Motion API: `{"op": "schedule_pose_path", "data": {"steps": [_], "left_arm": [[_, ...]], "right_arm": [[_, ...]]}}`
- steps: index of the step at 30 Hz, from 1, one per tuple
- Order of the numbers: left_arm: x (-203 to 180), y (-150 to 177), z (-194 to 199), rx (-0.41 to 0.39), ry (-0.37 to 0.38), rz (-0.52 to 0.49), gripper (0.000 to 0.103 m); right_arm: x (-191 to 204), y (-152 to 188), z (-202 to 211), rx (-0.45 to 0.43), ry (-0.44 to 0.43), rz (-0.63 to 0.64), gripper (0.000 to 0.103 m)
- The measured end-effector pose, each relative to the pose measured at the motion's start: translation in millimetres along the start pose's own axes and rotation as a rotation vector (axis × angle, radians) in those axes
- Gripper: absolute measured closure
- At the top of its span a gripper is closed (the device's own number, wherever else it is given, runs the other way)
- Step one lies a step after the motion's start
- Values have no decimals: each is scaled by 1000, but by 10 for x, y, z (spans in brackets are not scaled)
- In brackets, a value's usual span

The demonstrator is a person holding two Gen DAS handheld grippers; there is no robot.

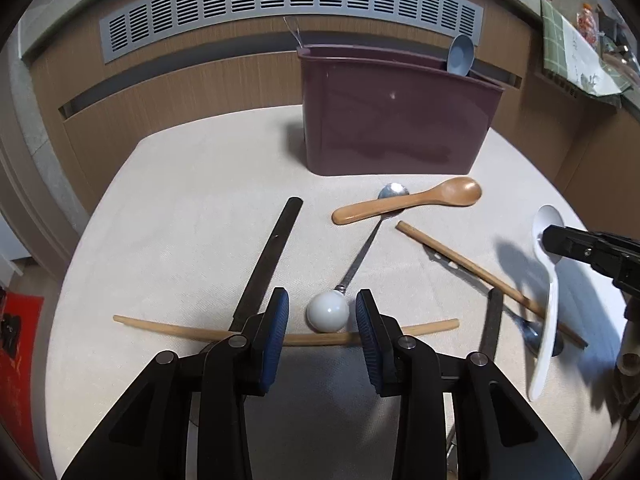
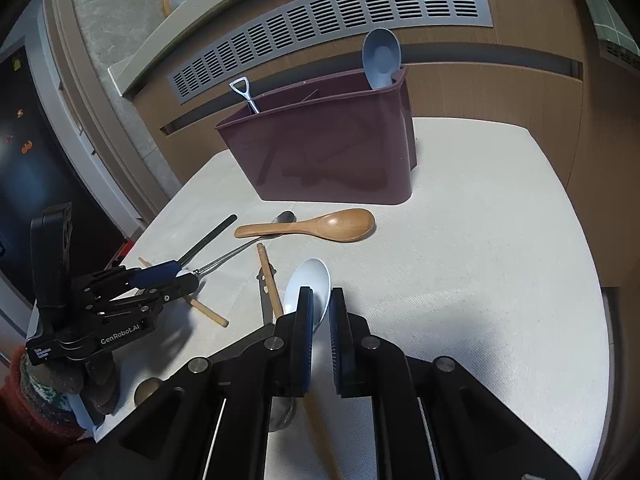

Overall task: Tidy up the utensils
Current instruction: 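Grasp the white plastic spoon with the right tool while the left tool grasps the white ball handle, then lift both held spoons and carry them above the maroon caddy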

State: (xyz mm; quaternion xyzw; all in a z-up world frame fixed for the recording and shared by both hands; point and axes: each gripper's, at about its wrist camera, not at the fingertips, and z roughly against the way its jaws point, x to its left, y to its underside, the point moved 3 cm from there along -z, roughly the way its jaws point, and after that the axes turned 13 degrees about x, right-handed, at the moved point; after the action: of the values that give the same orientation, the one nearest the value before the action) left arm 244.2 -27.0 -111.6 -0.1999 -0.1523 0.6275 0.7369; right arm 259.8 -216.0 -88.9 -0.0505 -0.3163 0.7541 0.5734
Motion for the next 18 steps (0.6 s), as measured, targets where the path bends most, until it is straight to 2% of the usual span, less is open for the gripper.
{"op": "schedule_pose_path", "data": {"steps": [2,6,8,12,15,18], "left_arm": [[3,-20,-44,20,8,3,80],[27,-41,-19,9,28,12,81],[34,-64,126,-38,28,17,81],[0,-159,628,-182,0,-3,81],[-18,-239,893,-238,-22,-17,81],[10,-316,1023,-254,-38,-9,81]], "right_arm": [[-7,7,0,-1,0,-5,94],[17,2,41,-11,-1,2,94],[55,-5,101,-26,7,18,95],[135,-43,317,-90,33,55,96],[200,-83,498,-134,43,74,96],[262,-94,634,-168,79,98,96]]}}
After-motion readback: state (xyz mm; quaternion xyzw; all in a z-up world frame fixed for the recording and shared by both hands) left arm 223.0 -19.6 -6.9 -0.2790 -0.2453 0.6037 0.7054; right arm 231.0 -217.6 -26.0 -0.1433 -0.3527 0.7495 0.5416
